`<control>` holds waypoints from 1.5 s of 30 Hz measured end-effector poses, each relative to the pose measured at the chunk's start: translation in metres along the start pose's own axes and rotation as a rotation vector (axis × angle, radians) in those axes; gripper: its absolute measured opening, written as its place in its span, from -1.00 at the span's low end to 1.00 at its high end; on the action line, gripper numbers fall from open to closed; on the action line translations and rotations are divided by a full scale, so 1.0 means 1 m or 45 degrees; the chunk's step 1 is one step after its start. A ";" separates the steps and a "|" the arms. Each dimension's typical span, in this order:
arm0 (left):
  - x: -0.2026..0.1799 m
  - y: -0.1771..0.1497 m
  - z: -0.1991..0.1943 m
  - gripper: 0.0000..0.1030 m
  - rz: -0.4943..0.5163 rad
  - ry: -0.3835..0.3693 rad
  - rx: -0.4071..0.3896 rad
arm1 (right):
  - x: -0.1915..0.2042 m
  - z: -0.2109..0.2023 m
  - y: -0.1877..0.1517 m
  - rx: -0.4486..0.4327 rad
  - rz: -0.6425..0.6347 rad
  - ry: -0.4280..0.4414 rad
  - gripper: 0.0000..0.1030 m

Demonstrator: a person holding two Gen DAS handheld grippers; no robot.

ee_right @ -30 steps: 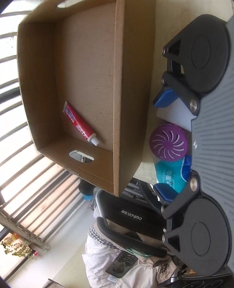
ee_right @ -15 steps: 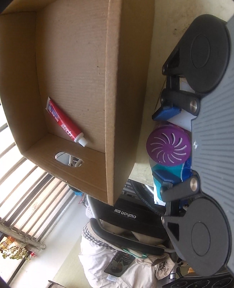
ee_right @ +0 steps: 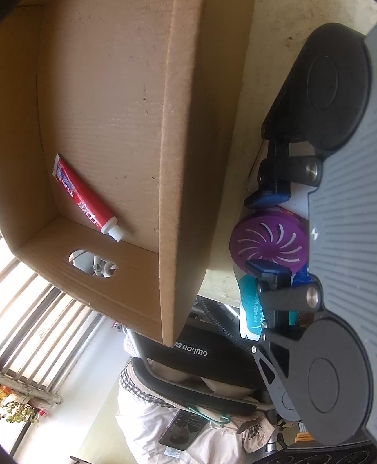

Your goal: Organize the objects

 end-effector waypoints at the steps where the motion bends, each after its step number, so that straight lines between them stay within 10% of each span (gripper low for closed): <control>1: 0.001 0.000 0.001 0.36 -0.017 -0.002 -0.002 | -0.002 0.001 0.000 0.004 0.013 0.008 -0.26; 45: -0.062 -0.009 -0.032 0.32 0.063 -0.184 -0.119 | -0.020 -0.082 -0.038 -0.265 0.305 -0.113 -0.39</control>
Point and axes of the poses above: each gripper's, at about its wrist camera, not at the fingertips, and z roughly the way its jaws point, x to its left, y to its top, the point moved 7 cm from there along z, roughly the way its jaws point, and after that the axes turned 9 degrees about -z, right-handed, at the moved point
